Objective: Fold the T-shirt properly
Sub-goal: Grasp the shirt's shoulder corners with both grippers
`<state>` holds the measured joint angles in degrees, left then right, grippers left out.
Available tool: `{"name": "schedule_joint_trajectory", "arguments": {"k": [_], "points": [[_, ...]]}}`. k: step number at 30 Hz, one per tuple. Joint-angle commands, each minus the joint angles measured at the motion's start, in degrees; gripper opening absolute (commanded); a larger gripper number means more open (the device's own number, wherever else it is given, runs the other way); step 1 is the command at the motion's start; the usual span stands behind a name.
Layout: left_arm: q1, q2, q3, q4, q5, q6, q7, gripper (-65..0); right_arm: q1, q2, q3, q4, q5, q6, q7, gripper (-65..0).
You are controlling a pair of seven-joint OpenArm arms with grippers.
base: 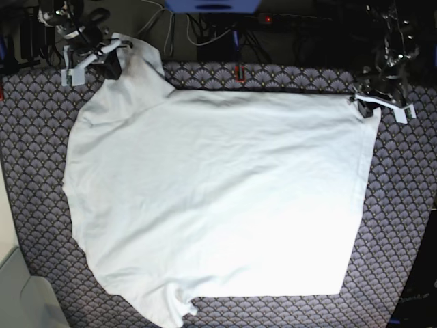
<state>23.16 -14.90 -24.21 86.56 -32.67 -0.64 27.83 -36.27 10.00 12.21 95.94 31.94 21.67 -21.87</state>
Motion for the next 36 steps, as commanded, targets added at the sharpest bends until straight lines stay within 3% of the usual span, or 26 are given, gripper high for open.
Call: {"name": "schedule_joint_trajectory", "arguments": {"k": [1, 3, 7, 10, 26, 36], "points": [[0.5, -0.3, 0.0, -0.2, 0.3, 0.8, 2.3, -42.1, -0.7, 0.5, 0.4, 0.5, -0.2, 0.3, 0.0, -64.7], [0.4, -0.3, 0.3, -0.2, 0.3, 0.8, 2.5, -45.0, -0.7, 0.5, 0.4, 0.5, -0.2, 0.3, 0.0, -64.7], [0.4, -0.6, 0.3, 0.0, 0.3, 0.8, 2.7, -65.0, -0.8, 0.7, 0.4, 0.5, -0.2, 0.3, 0.0, -64.7], [0.4, -0.6, 0.3, 0.2, 0.3, 0.8, 2.7, -62.9, -0.9, 1.9, 0.1, 0.5, -0.2, 0.3, 0.0, -64.7], [0.4, -0.7, 0.3, 4.6, 0.3, 0.8, 2.8, -64.4, -0.5, 4.8, 0.3, 2.3, -0.2, 0.3, 0.5, -64.5], [-1.2, -2.0, 0.7, 5.3, 0.3, 0.8, 2.9, -64.4, 2.6, 5.0, 0.5, 7.0, -0.3, 0.3, 0.2, -64.5]]}}
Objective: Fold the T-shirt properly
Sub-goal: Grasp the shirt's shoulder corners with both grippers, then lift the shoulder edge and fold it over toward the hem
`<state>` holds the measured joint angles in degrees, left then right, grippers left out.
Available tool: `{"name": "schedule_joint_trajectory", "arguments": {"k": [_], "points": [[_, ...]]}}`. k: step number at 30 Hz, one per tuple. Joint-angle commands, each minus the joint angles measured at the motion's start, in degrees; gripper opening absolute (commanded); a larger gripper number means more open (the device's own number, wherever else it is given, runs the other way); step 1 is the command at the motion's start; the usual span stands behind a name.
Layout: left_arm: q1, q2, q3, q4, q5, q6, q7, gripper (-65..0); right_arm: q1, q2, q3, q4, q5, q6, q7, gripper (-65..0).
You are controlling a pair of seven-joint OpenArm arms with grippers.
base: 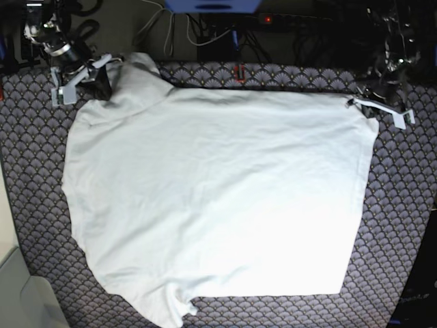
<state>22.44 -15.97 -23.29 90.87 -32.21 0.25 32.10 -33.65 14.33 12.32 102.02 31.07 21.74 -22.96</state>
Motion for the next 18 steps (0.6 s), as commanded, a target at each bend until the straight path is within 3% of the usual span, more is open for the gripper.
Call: {"name": "schedule_joint_trajectory", "arguments": {"k": [1, 9, 14, 18], "points": [[-1.4, -1.0, 0.6, 1.0, -0.2, -0.1, -1.4, -64.4, 0.4, 0.7, 0.4, 0.9, 0.6, 0.2, 1.3, -64.5], [-4.4, -5.4, 3.6, 1.0, -0.2, 0.1, -1.5, -64.4, 4.4, 3.5, 0.4, 0.8, 0.6, -0.2, 0.9, -64.5], [-7.1, -6.7, 3.6, 1.0, 1.0, 0.0, -1.2, -64.4, 9.3, 4.8, 0.5, 0.7, 0.6, -0.2, -5.2, -64.5], [-11.8, -6.9, 5.0, 1.0, 4.4, 0.0, 4.8, -64.4, 13.1, 6.2, 0.5, 0.7, 0.6, -0.2, -8.3, -64.5]]}}
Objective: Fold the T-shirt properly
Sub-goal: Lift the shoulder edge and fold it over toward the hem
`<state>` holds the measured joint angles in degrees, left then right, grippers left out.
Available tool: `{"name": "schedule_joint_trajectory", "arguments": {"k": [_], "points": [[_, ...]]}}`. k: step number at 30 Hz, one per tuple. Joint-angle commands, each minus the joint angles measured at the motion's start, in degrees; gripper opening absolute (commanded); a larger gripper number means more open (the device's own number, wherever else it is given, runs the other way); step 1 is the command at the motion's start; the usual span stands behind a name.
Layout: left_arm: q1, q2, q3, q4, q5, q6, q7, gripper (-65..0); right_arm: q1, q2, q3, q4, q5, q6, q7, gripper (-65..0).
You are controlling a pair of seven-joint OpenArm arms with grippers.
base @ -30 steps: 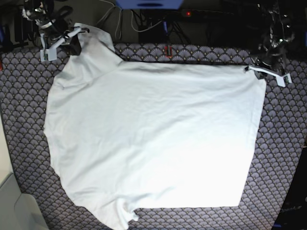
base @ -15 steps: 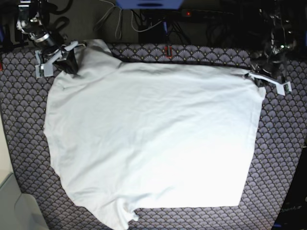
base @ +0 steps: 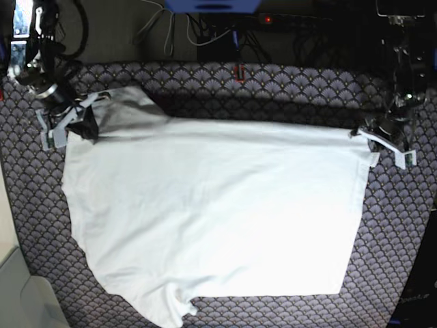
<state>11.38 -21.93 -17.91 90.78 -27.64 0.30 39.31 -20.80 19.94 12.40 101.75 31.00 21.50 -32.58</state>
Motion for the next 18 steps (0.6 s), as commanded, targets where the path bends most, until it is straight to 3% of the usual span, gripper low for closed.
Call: {"name": "schedule_joint_trajectory", "arguments": {"k": [1, 11, 18], "points": [[-2.1, -0.9, -0.2, 0.9, 0.6, -0.1, -0.9, -64.4, 1.1, 0.7, 0.4, 1.0, 0.7, 0.1, 0.7, -64.5], [-12.0, -0.8, 3.9, 0.3, 3.2, -0.1, 1.3, -64.4, 10.6, 1.5, 0.3, 0.9, -0.1, 0.1, -5.9, -64.5], [-17.8, -0.5, 5.1, -4.7, 3.2, 0.0, 1.3, -64.4, 19.0, -1.9, -0.2, -1.8, -13.4, 0.5, -7.0, -64.5]]}}
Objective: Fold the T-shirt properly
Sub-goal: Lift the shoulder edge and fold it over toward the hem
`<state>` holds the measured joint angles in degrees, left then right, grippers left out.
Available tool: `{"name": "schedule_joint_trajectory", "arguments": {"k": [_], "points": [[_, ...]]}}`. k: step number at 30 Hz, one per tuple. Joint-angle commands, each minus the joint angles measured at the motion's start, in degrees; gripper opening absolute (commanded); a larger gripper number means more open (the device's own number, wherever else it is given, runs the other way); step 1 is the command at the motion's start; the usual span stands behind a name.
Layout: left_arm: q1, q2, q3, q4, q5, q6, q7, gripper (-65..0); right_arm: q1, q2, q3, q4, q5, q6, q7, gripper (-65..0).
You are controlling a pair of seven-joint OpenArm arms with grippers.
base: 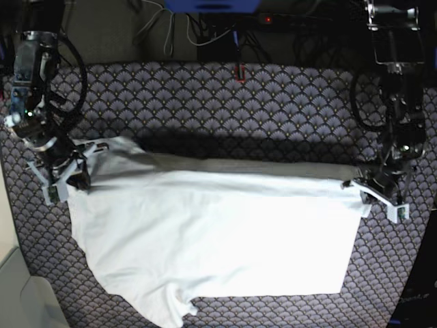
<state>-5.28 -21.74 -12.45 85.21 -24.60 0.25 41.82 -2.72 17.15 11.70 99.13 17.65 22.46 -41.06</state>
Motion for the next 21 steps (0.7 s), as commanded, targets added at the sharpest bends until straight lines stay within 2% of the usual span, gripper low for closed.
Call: {"name": "schedule_joint_trajectory", "arguments": {"k": [1, 5, 11, 15, 21], "points": [[-2.2, -0.3, 0.1, -0.4, 0.2, 0.0, -1.2, -64.4, 2.2, 0.9, 0.5, -0.5, -1.2, 0.0, 1.5, -64.5], [-5.8, -0.1, 0.4, -5.1, 0.2, 0.0, -1.2, -64.4, 7.8, 0.6, 0.5, -7.1, -4.8, 2.7, 1.5, -64.5], [-11.1, 0.2, 0.5, -11.4, 0.3, 0.0, -1.3, -64.4, 16.0, 0.6, -3.9, -17.2, -9.3, 2.7, 2.2, -64.5], [-14.3, -0.1, 4.1, -15.0, 0.5, 0.0, -1.7, -64.4, 19.6, 1.0, -5.8, -21.5, -11.5, 2.7, 3.7, -64.5], [-17.0, 1.0, 5.4, -16.9, 5.7, 0.0, -1.8, -64.4, 21.4, 0.9, -9.0, -22.7, -14.8, 2.7, 5.4, -64.5]]}}
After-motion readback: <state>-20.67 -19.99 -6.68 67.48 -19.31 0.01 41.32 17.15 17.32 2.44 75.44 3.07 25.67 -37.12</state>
